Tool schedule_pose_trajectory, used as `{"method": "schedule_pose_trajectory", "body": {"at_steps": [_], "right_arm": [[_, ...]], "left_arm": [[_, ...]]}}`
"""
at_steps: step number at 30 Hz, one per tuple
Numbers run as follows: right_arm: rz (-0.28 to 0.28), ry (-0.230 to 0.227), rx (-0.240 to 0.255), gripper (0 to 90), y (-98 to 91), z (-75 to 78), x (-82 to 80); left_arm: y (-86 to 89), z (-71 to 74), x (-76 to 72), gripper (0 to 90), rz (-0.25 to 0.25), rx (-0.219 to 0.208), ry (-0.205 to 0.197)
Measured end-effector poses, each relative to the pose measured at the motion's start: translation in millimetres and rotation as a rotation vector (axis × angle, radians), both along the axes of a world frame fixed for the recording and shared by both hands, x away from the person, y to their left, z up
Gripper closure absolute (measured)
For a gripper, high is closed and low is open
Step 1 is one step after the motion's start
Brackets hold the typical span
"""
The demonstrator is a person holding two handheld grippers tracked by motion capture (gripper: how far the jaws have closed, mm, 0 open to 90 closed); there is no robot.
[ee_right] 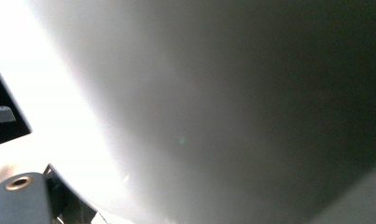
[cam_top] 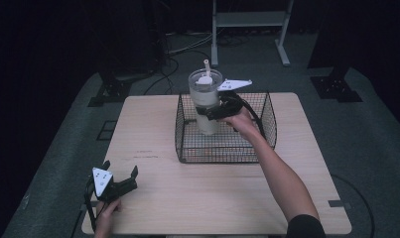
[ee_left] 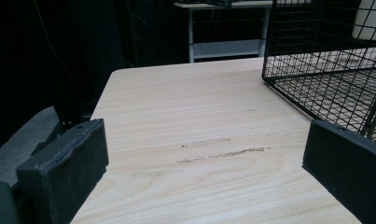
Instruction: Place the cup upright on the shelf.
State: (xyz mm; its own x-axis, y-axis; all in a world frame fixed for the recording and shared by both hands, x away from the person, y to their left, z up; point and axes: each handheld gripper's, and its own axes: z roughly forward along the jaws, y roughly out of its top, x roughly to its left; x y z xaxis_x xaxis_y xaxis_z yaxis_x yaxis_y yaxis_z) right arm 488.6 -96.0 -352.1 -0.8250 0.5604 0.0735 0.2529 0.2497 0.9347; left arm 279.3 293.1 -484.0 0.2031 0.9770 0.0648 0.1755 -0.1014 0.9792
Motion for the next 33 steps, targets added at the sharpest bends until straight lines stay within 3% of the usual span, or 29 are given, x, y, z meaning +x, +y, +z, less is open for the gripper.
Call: {"method": "schedule_pose_trajectory", "body": {"at_steps": [9,19,24,33], "right_arm": [[0.021,0.018,-0.041,9.4,8.9,-23.1,14.9],[0.034,0.099,-0.080,9.4,12.7,-48.6,29.9],[0.051,0.086,-0.109,9.3,15.5,-56.5,33.3],[0.066,0.082,-0.111,9.3,19.5,-62.4,37.0]], "left_arm": [[0.4,0.1,-0.1,0.0,-0.001,-0.002,0.002],[-3.4,-0.5,-0.8,0.0,-0.015,0.033,-0.009],[-1.7,-0.4,-0.3,0.0,-0.005,0.014,0.000],[-1.8,-0.4,-0.5,0.0,-0.008,0.017,-0.002]]}}
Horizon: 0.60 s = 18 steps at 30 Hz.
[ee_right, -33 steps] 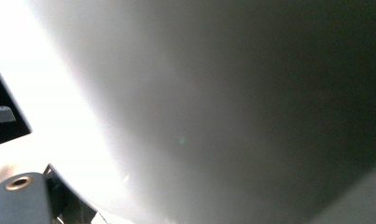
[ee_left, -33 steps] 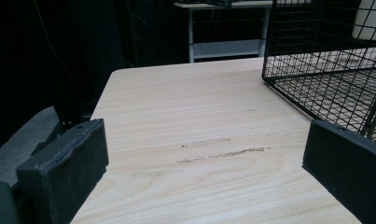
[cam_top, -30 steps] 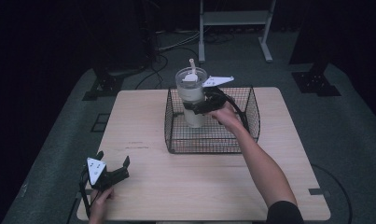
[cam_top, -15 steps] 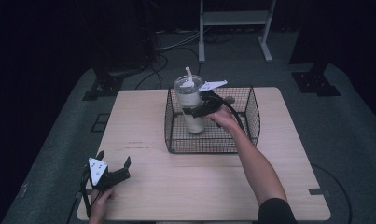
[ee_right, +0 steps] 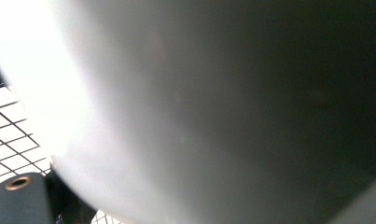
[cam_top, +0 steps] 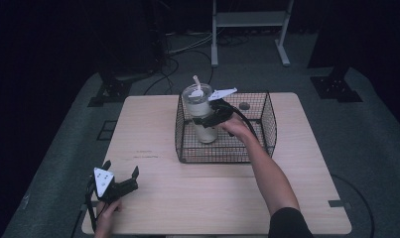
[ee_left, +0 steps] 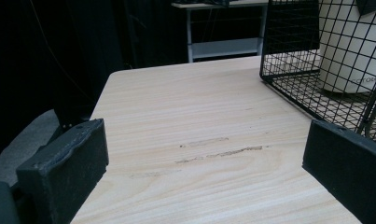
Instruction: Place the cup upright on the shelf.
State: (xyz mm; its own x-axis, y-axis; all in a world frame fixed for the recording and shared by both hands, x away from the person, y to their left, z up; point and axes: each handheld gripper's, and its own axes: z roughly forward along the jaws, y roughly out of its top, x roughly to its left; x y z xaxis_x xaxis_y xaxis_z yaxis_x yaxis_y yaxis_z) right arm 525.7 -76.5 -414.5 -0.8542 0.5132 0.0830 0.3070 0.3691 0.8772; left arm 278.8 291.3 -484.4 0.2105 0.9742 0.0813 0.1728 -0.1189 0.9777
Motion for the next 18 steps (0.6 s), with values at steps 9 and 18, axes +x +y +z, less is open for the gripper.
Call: {"method": "schedule_pose_trajectory", "body": {"at_steps": [9,18], "right_arm": [[0.012,-0.022,0.001,9.2,-8.7,-4.0,-0.9],[0.029,-0.045,-0.012,9.1,-12.9,-5.8,-4.2]], "left_arm": [[-0.2,0.0,-0.1,0.0,0.000,0.002,0.000],[-0.1,0.0,0.1,0.0,0.002,0.000,0.001]]}}
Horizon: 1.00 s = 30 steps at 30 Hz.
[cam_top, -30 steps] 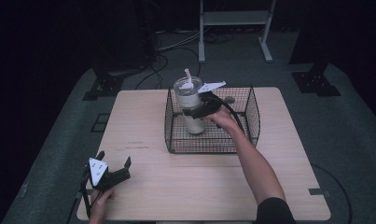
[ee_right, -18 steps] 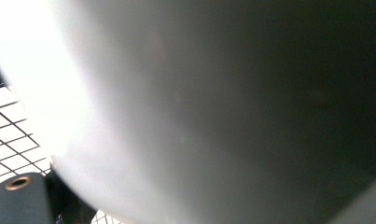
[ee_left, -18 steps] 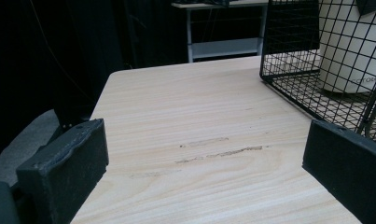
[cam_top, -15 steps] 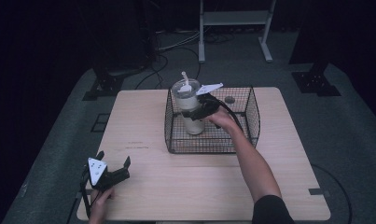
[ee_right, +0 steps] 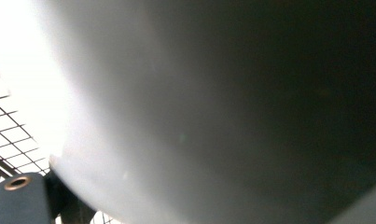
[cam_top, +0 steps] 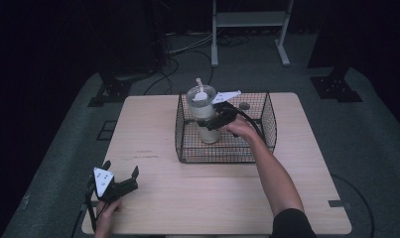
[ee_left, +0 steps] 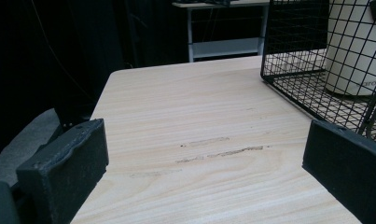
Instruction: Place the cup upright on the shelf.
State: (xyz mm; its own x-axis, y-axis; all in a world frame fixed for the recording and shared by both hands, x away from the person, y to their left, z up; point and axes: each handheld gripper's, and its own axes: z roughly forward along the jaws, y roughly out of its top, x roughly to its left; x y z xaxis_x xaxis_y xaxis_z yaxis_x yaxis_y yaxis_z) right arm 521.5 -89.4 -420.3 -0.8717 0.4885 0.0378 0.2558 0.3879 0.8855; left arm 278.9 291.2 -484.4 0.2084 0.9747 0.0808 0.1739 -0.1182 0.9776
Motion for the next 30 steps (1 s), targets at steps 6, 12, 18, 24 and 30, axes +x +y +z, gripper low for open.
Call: {"method": "schedule_pose_trajectory", "body": {"at_steps": [6,12,18,24,30], "right_arm": [[0.003,-0.004,-0.006,8.3,-1.8,-1.2,-3.0],[0.017,0.019,-0.019,7.2,-5.0,-1.8,-3.7],[0.019,0.025,-0.038,7.2,-8.8,-0.2,-4.6],[0.015,0.036,-0.052,7.5,-15.3,2.2,-5.6],[0.007,0.040,-0.071,8.6,-22.0,4.7,-9.1]], "left_arm": [[0.1,0.0,0.2,0.0,-0.001,-0.001,0.001],[0.2,0.0,0.2,0.0,-0.002,-0.002,0.001],[0.4,0.0,0.3,0.0,0.000,-0.004,0.002],[1.2,0.2,1.1,0.0,0.005,-0.008,0.007],[0.1,0.0,0.7,0.0,0.002,0.000,0.003]]}}
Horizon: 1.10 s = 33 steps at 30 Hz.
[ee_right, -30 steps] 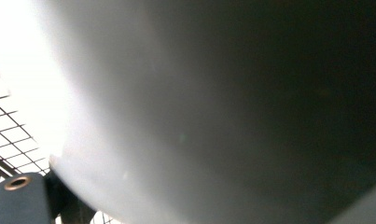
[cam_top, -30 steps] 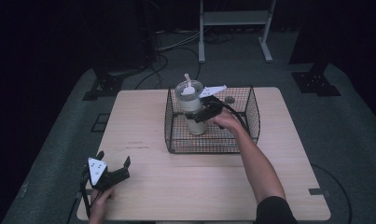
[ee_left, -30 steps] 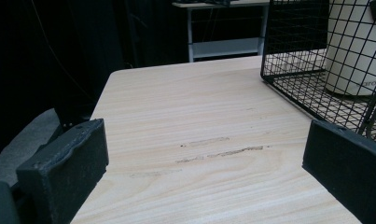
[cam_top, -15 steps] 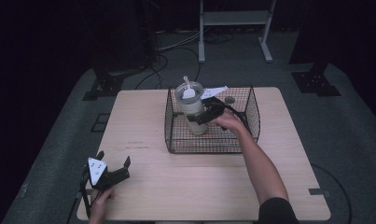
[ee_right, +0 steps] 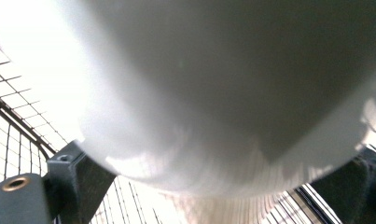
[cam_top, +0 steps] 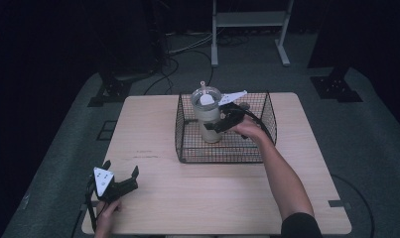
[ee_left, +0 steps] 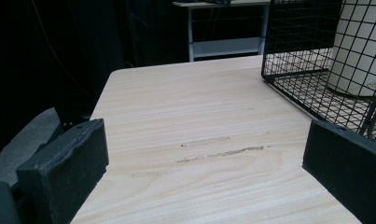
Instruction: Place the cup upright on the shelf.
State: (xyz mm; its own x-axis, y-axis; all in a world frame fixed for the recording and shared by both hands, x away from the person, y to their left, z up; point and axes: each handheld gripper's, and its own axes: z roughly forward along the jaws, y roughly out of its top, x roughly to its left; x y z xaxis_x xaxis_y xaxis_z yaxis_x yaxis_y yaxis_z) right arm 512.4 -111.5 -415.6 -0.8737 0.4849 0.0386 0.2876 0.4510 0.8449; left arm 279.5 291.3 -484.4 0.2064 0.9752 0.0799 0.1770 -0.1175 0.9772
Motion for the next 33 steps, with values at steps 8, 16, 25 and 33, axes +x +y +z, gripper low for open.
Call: {"method": "schedule_pose_trajectory", "body": {"at_steps": [8,16,25,33], "right_arm": [[-0.027,-0.001,-0.004,9.4,-13.3,1.8,-6.0],[-0.045,-0.001,-0.011,10.8,-15.2,-0.4,-10.1],[-0.076,0.007,-0.012,12.9,-26.3,5.3,-17.7],[-0.108,0.018,-0.002,13.1,-39.3,16.9,-23.5]], "left_arm": [[0.2,0.0,0.3,0.0,0.001,-0.003,0.001],[0.1,0.0,0.0,0.0,0.000,-0.001,0.001],[-0.4,0.0,-0.3,0.0,-0.003,0.003,-0.001],[-0.3,-0.1,-0.4,0.0,-0.001,0.002,-0.002]]}}
